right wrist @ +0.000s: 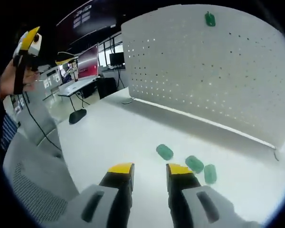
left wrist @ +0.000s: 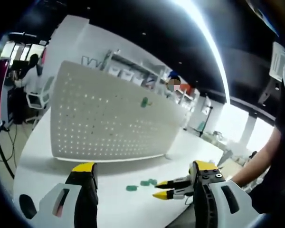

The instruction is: Insert the hook assembly into the mounting plate slot until the hook locks in place.

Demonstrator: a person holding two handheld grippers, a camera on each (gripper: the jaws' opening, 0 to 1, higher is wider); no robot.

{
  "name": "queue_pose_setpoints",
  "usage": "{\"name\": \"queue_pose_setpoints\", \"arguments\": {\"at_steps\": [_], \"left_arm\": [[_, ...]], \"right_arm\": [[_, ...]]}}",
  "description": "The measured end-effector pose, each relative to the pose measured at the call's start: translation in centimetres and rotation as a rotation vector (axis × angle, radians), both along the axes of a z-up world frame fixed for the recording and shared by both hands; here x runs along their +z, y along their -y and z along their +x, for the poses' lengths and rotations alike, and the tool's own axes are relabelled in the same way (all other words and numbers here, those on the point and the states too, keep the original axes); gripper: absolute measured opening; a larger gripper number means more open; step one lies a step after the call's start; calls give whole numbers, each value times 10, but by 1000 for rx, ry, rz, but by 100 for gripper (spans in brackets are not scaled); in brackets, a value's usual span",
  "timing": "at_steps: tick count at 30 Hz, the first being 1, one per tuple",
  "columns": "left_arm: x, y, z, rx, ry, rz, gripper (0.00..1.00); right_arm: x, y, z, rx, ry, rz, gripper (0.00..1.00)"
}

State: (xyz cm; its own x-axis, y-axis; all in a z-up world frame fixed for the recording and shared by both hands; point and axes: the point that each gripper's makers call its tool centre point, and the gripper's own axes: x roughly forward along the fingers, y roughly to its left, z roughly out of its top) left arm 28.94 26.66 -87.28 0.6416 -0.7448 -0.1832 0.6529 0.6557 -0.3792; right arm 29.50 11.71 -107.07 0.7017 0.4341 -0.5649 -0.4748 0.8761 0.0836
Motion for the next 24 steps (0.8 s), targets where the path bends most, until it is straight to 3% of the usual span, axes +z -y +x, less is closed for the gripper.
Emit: {"name": "queue_pose_setpoints", "arguments": {"at_steps": [9, 15, 24], "left_arm": [[-7, 1, 8, -15, -20, 7, 83], [-11, 0, 9, -23, -30, 15, 83], [-19, 0, 9, -34, -51, 28, 83]], "right_arm": [[-15, -9, 13, -29, -41, 16, 25], [-27, -16, 23, -109, -98, 94, 24], [-41, -28, 37, -188, -143, 148, 23]]}}
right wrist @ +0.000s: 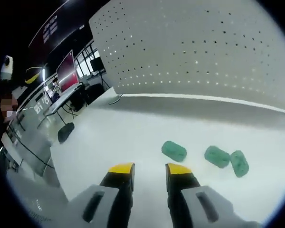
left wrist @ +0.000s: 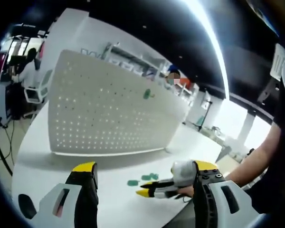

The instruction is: Insert the hook assembly into the mounting plate slot until the hook locks in place.

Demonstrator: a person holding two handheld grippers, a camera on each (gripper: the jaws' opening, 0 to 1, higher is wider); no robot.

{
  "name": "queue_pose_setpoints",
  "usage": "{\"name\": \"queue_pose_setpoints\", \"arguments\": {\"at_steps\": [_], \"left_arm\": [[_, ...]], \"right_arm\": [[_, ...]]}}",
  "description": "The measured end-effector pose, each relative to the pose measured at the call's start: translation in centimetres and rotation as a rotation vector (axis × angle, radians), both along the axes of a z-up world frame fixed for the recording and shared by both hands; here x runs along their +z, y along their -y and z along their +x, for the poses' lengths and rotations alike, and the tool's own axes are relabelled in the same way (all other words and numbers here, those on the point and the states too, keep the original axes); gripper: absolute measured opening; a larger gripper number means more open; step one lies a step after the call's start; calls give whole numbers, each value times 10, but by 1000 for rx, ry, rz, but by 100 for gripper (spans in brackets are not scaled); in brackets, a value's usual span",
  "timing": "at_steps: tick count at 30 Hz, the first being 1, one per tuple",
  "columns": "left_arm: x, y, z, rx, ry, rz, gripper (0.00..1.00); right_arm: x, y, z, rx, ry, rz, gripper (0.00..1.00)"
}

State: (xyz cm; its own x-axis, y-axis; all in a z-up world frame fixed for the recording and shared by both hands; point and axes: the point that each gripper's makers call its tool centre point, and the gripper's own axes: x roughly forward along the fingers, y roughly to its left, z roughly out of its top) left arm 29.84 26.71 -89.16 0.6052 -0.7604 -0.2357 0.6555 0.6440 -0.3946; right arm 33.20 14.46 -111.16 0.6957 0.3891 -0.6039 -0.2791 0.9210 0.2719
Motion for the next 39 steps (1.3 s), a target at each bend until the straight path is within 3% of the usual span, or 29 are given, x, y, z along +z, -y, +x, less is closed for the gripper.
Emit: {"name": "queue_pose_setpoints", "arguments": {"at_steps": [11, 15, 19, 24, 33, 39], "left_arm": [[-5, -2, 4, 0, -14, 6, 82], [-7, 0, 5, -5, -23, 6, 82], [-8, 1, 6, -9, -26, 8, 82], [-9, 0, 9, -7, -31, 7, 82], [-11, 1, 7, -14, -30, 26, 82], [-13, 0, 8, -11, -37, 24, 82]], "right_arm": [[0, 13, 31, -206, -32, 118, 20], [0, 12, 39, -212, -31, 111, 19], [-3, 20, 36, -260, -62, 80, 19], [-6, 15, 30, -376, -114, 187, 19], [-4, 21, 40, -501, -144, 278, 17], [-8, 22, 39, -509, -173, 244, 9]]}}
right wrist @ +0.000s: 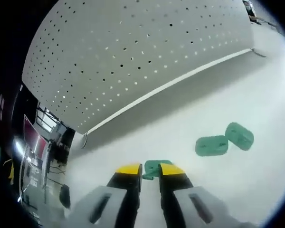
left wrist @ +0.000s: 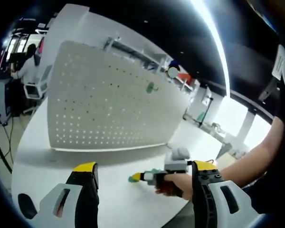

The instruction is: Insert the hook assembly into the mounting plate slot until the hook locks in place.

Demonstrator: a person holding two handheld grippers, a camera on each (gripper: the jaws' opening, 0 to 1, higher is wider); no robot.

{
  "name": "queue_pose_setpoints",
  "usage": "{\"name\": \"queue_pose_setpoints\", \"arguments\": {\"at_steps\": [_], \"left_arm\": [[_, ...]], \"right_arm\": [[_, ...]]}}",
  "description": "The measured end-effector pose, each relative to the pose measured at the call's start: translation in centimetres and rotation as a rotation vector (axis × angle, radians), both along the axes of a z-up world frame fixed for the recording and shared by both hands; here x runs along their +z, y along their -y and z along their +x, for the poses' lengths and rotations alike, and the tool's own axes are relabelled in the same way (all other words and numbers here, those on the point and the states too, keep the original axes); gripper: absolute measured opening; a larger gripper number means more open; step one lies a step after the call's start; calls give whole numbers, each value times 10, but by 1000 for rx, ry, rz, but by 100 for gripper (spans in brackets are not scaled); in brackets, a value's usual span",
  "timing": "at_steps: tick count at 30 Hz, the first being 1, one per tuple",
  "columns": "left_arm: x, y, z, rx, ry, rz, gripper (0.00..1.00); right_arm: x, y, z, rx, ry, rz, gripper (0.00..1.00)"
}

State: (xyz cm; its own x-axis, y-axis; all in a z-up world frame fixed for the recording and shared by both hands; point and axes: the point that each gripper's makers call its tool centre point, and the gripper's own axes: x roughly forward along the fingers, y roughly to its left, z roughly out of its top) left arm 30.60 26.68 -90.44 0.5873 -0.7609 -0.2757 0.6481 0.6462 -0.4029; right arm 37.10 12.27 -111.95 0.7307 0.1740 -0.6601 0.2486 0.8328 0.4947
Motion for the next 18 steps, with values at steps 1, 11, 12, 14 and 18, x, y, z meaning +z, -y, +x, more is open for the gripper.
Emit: {"name": "queue_pose_setpoints", "arguments": {"at_steps": [1, 11, 12, 14, 18], "left_arm": [[1, 0, 1, 1, 2, -2, 82], [3, 6, 0, -12, 5, -5, 81], [3, 6, -1, -15, 5, -2, 81], [3, 7, -1, -18, 4, 1, 81], [5, 9, -1, -22, 7, 3, 81]], "right_arm": [[0, 0, 0, 9, -4, -8, 8], [-1, -2, -7, 73, -27, -27, 6], [-1, -2, -7, 81, -28, -31, 6], [0, -1, -8, 89, -29, -34, 6], [4, 0, -8, 119, -17, -56, 5]]}}
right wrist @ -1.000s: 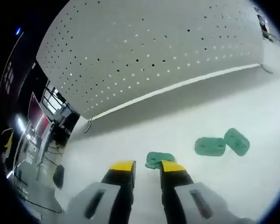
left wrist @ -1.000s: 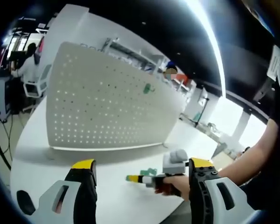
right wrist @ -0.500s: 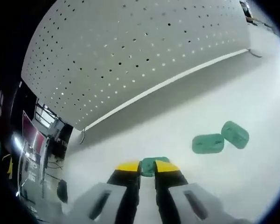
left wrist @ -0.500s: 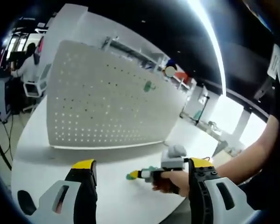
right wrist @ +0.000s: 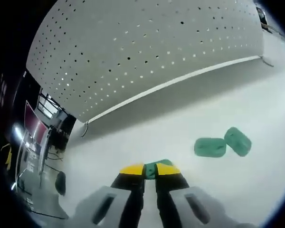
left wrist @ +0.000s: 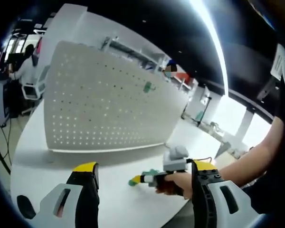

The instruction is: Insert the hook assembly into the mounting plate slot until the hook locks in place.

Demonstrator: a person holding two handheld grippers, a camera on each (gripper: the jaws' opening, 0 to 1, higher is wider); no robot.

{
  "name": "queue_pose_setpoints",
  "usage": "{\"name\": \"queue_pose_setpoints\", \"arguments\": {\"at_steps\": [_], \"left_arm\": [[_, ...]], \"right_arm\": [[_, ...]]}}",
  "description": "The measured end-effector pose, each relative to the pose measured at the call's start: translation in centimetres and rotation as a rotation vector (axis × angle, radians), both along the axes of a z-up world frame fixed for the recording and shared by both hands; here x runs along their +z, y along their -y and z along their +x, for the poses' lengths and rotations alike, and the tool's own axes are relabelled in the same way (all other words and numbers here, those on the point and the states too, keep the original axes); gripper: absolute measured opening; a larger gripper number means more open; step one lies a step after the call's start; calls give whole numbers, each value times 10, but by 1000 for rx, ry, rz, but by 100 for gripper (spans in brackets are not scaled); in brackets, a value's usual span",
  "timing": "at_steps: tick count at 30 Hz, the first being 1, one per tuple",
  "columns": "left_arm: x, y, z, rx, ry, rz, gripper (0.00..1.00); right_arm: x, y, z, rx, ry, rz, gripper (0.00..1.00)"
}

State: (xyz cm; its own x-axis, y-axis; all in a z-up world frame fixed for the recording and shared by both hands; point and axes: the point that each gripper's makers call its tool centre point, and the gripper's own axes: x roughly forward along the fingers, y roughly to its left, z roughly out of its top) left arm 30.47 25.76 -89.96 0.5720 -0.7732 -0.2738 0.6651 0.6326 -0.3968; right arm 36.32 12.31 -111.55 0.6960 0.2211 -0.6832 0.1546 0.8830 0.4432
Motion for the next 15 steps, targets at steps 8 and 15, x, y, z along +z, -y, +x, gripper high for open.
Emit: {"name": "queue_pose_setpoints", "arguments": {"at_steps": [8, 15], "left_arm": [[0, 7, -1, -14, 4, 7, 80], [-10, 11, -4, -22, -22, 16, 80]], "right_arm": [[5, -1, 0, 109, 38, -65, 3], [16, -3, -1, 153, 91, -17, 2]]}}
